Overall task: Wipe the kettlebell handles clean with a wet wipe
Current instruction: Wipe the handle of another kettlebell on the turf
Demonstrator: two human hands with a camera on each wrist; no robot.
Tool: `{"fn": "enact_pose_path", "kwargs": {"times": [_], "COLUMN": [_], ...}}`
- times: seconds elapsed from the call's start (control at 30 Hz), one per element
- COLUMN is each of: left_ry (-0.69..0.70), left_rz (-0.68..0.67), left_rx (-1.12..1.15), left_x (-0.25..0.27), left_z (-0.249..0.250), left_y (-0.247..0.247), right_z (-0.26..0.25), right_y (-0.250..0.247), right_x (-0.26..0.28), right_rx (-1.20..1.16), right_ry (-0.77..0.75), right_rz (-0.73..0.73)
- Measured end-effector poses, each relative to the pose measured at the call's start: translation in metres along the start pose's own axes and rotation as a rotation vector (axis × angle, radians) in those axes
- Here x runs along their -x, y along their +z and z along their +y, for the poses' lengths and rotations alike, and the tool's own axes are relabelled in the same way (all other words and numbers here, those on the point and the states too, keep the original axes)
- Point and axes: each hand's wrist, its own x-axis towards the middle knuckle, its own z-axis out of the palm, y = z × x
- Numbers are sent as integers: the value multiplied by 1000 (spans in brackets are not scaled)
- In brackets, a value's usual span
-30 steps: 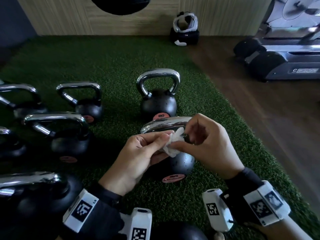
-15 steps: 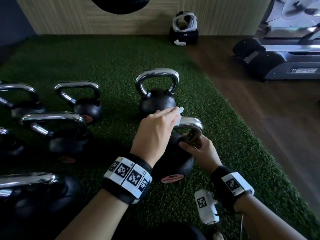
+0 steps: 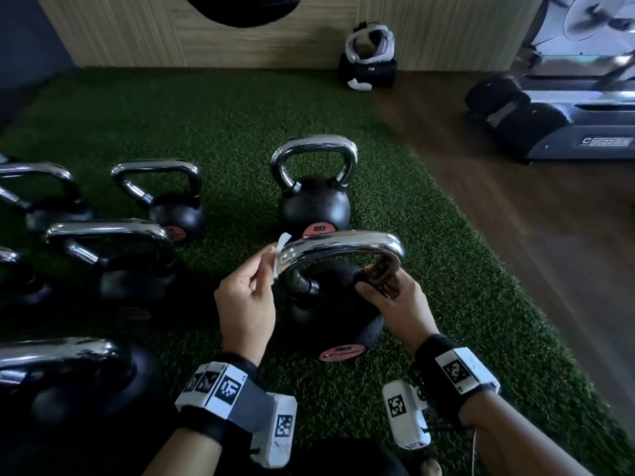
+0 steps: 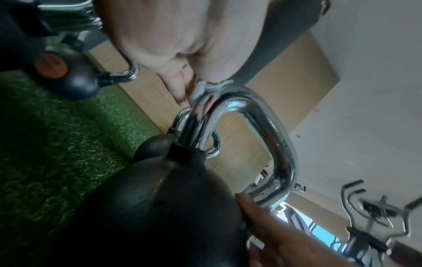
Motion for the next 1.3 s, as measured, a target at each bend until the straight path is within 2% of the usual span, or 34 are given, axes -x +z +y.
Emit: {"fn": "enact_pose_path", "kwargs": {"times": [0.2, 0.3, 0.37, 0.43, 0.5, 0.63, 0.77, 0.97, 1.03, 1.13, 1.23, 1.3], "left_ry": [-112, -288, -342, -361, -344, -207, -190, -202, -181, -153, -98, -113], "left_rz": [24, -65, -148, -161, -142, -41, -19, -43, -70, -134, -267, -343], "left_rx": [222, 336, 298, 304, 293, 41, -45, -88, -129, -200, -199, -195], "left_x": [20, 29, 37, 43, 45, 41, 39, 21, 10, -10, -34, -45], "left_z": [-5, -21, -29, -32, -32, -26, -24, -27, -26, -25, -23, -18], "left_y": [4, 4, 4, 4, 6, 10, 10, 20, 27, 39, 49, 53], "right_z": [0, 2, 5, 6, 4, -3, -5, -4, -4, -1, -6, -15], "right_y": [1, 1, 2, 4, 5, 0, -8, -27, -29, -28, -25, -21], "right_x": [0, -1, -1, -3, -4, -5, -7, 21, 39, 65, 81, 76], "right_rx": [-30, -35, -44, -100, -131, -130, -16, 201, 283, 433, 464, 482], "right_ry": [-7, -5, 3, 15, 6, -31, -25, -47, -108, -306, -474, -514], "right_rz": [0, 3, -6, -10, 3, -2, -45, -9, -7, 56, -29, -71]}}
